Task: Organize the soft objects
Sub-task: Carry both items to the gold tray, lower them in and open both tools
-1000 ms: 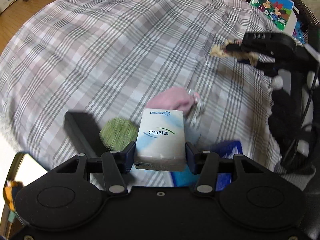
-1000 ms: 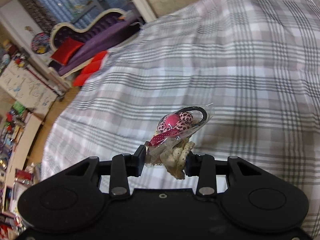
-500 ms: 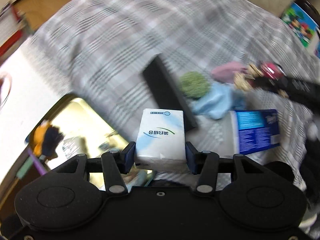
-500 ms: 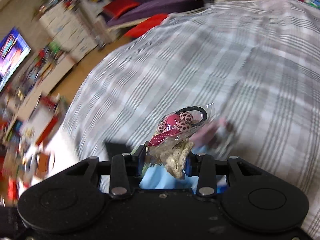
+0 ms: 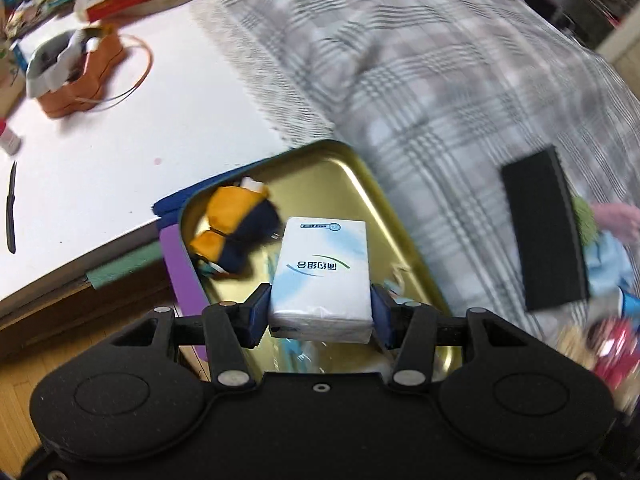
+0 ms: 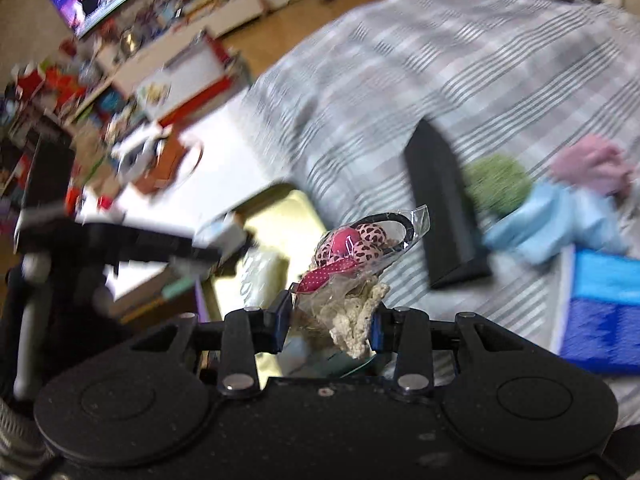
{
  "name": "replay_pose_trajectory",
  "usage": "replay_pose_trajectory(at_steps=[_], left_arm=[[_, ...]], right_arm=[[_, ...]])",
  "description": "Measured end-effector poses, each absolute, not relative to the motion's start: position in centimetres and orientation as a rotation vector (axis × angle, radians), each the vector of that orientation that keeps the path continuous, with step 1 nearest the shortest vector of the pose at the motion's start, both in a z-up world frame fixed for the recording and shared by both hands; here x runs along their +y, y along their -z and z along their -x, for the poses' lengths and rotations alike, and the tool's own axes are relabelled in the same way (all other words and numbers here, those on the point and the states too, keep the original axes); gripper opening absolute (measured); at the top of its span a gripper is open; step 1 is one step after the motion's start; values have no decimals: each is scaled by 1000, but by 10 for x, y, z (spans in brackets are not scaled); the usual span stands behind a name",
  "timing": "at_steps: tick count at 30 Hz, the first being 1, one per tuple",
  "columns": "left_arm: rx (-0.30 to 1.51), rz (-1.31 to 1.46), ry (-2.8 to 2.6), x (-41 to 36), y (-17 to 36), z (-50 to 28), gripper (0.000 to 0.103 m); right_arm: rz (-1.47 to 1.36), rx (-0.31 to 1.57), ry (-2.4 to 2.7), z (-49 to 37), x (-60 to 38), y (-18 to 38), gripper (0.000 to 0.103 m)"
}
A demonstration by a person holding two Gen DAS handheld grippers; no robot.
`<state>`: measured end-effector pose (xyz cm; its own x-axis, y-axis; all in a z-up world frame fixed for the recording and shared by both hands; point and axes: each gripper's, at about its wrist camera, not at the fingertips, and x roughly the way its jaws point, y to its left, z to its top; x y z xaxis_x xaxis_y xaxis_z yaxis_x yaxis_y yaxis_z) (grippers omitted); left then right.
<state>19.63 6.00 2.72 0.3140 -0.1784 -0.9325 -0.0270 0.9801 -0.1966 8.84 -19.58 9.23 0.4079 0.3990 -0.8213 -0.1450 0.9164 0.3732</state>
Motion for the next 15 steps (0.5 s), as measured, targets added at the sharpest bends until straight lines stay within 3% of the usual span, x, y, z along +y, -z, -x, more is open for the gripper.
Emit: replay_pose_trajectory(at_steps=[12,15], left_arm=[[1336,267,70,92,-2,-224,51],[1335,292,76,96,-2,-225,59]], right_arm=[[-188,1270,-325,-106,-137,-48,37],[-174,1280,-324,-110,-129,-46,37]])
